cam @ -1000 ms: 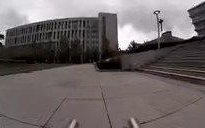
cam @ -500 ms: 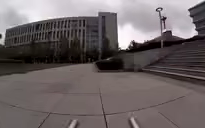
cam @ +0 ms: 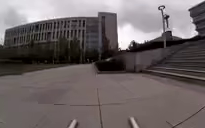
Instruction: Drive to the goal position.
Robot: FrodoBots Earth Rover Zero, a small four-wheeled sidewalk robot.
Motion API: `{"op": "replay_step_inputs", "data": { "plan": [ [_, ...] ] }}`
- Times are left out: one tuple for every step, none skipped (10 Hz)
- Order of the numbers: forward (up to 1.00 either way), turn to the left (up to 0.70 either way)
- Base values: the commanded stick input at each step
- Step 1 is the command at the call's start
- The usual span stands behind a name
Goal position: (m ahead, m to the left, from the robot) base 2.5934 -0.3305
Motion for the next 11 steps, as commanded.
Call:
{"op": "replay_step_inputs", "data": {
  "plan": [
    [1.0, 0.06],
    [1.0, 0.0],
    [1.0, 0.0],
    [1.0, 0.0],
    [1.0, 0.0],
    [1.0, 0.0],
    [1.0, 0.0],
    [1.0, 0.0],
    [1.0, 0.0],
    [1.0, 0.0],
    [1.0, 0.0]
  ]
}}
